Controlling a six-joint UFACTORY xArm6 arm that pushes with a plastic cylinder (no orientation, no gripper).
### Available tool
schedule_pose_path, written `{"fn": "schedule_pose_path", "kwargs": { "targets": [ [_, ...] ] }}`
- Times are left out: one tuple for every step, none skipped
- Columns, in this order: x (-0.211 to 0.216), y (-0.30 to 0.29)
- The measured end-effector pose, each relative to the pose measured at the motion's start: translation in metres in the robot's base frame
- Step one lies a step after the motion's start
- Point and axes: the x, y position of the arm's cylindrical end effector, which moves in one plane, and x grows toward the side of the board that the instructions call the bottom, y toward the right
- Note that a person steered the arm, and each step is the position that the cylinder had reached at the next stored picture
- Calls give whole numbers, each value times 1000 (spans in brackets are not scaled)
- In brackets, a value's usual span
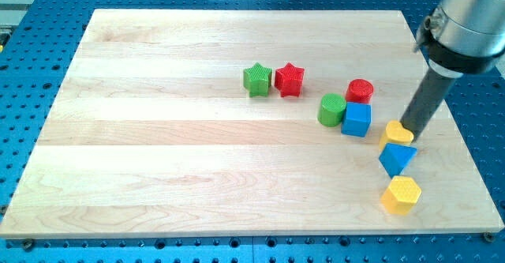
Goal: Push the red star to the bottom right of the green star
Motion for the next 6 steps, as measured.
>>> {"fn": "schedule_pose_path", "kwargs": {
  "targets": [
    [-12,-14],
    [-45,-20],
    [-80,-37],
    [-116,-67],
    [-110,-145],
    [-61,-163]
  ]
}}
